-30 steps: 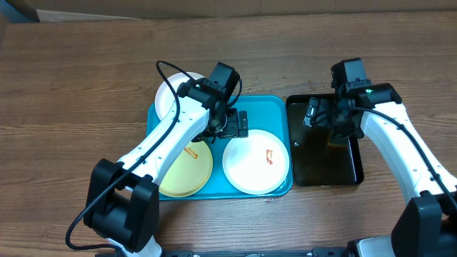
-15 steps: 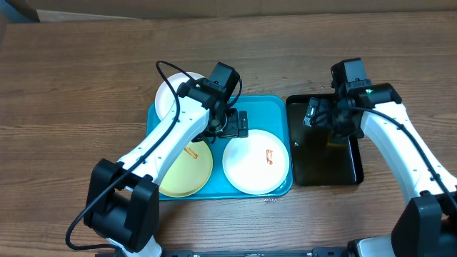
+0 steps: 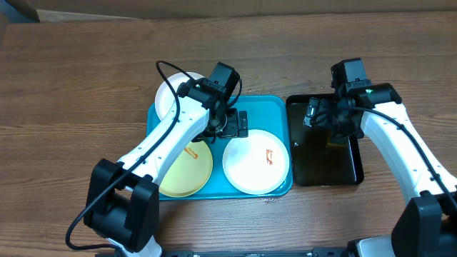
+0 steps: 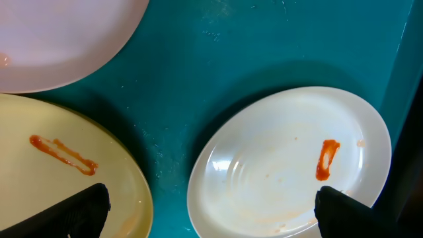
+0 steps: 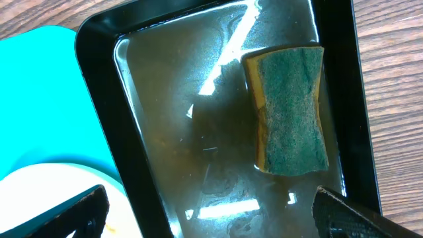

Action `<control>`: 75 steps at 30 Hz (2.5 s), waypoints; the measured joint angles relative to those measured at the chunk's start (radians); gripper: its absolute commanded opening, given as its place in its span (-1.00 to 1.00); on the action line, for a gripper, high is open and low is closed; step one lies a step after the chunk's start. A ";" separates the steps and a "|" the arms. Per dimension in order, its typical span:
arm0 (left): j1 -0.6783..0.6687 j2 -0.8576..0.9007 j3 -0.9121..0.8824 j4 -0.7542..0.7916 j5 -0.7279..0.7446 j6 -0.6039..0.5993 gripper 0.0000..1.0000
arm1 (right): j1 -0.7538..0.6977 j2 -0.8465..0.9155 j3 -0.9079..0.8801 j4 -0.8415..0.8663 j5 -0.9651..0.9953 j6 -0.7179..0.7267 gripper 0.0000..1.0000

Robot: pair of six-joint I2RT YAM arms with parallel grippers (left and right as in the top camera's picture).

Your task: Clean dirty plates on tray and stack at the side

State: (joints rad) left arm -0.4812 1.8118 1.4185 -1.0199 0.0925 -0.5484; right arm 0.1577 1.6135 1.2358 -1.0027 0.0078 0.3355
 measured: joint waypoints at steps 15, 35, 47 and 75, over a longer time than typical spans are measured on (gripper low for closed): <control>0.000 0.000 0.000 0.000 0.000 0.000 1.00 | 0.000 0.000 0.000 0.000 0.000 0.000 1.00; 0.000 0.000 0.000 0.000 0.000 0.000 1.00 | 0.000 0.000 0.000 0.005 0.000 -0.008 1.00; 0.000 0.000 0.000 0.000 0.000 0.000 1.00 | 0.000 0.000 0.000 -0.028 0.000 -0.023 1.00; 0.004 -0.020 -0.006 0.089 0.052 0.021 -0.92 | 0.000 -0.146 0.291 -0.412 0.000 -0.048 -0.60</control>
State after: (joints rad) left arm -0.4774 1.7920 1.4120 -0.9310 0.1448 -0.5274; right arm 0.1577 1.4670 1.5265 -1.4151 0.0078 0.2871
